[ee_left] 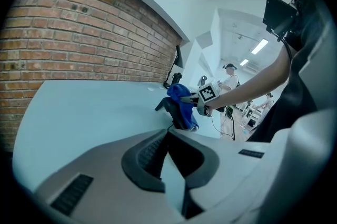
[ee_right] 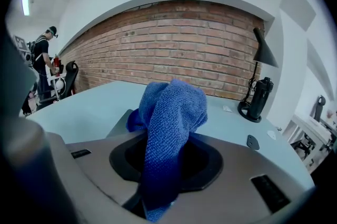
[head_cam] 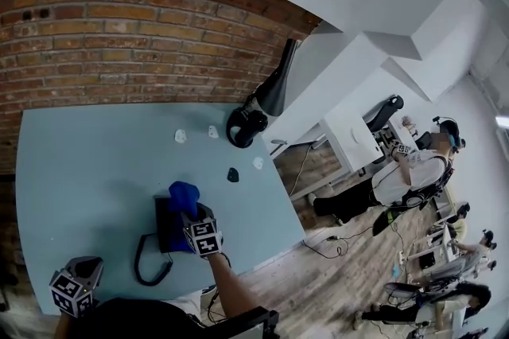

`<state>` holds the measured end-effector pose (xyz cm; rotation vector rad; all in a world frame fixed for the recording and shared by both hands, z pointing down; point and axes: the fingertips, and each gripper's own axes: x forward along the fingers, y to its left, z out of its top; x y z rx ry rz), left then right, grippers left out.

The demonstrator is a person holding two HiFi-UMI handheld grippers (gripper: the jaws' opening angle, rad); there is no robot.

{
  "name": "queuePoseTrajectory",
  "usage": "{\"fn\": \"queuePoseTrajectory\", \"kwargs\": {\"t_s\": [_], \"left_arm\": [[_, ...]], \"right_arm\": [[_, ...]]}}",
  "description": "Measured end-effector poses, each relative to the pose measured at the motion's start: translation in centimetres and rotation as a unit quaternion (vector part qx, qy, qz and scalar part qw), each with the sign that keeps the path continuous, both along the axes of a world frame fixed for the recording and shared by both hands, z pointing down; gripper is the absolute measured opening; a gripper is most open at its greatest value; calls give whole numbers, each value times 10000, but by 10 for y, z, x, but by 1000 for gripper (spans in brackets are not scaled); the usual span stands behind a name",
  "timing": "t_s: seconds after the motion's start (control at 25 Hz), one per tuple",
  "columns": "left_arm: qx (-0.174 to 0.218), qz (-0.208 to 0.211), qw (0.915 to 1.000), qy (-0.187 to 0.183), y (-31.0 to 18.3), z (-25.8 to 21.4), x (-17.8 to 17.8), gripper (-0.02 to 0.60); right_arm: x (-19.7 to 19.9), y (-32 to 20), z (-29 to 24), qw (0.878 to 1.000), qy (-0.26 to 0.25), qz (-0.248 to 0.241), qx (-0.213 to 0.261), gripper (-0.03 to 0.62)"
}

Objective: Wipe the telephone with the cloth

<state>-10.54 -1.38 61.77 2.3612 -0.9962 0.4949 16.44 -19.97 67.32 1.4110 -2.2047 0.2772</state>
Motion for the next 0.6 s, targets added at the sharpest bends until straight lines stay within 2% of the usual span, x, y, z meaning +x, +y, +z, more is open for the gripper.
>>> {"fn": "queuePoseTrajectory", "kwargs": {"t_s": [0.2,0.6], "left_arm": [[-14,132,9999,-78,4,3,7,2],[-43,139,9998,-109,7,7,12,2]], "right_arm": [[0,8,2,9999,-149,60,20,133],[3,22,11,9992,-372,146,20,133]]}}
